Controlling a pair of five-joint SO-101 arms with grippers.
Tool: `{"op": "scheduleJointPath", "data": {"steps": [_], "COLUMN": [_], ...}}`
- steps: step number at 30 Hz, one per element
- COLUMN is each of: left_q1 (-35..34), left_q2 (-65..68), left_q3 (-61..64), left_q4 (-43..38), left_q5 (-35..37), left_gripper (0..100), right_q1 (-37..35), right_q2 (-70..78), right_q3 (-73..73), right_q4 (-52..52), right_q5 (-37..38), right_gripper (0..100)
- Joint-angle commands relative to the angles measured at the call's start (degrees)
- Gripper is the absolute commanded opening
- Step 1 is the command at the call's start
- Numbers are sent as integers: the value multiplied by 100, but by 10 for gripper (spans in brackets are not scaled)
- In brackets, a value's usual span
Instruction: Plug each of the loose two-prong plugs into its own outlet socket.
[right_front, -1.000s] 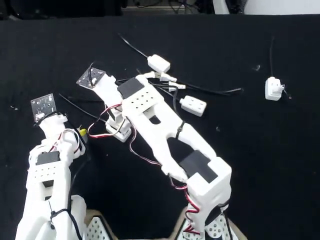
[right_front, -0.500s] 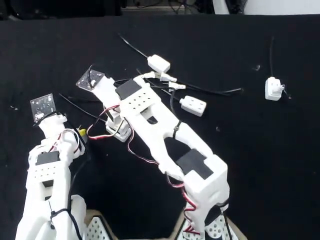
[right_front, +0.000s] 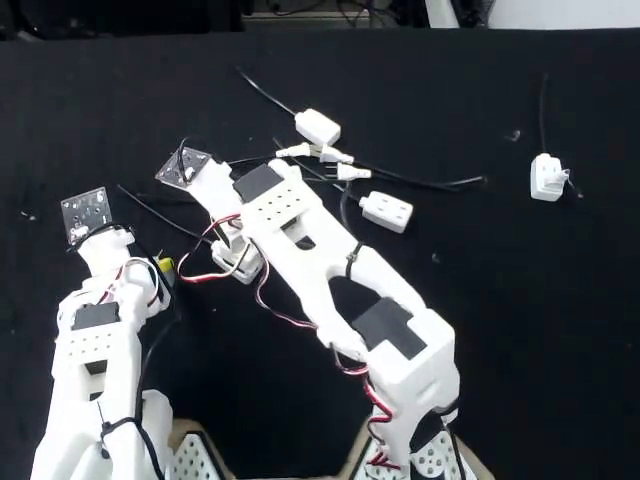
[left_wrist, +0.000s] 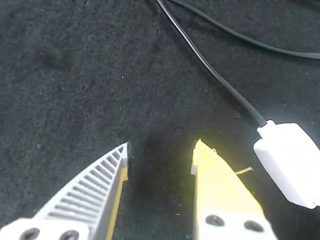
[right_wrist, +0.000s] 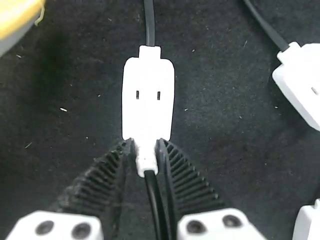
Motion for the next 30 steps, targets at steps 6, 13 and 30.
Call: {"op": "scheduleJointPath", "data": {"steps": [6,13,30], "left_q1": [-40,-558,-716], "left_q2": [-123,-123,-123], "left_q3": [-57,-110,-163], "left_q4": [18,9,18], "left_q5": [35,62,62], "left_gripper": [213,213,210], "right_q1": [-62,-316,-352], "right_q2": [-92,-215,971], "right_q3": [-365,-602,-848], "right_q4": [290,299,-396], "right_q5": [-44,26,79], "right_gripper": [118,226,220]}}
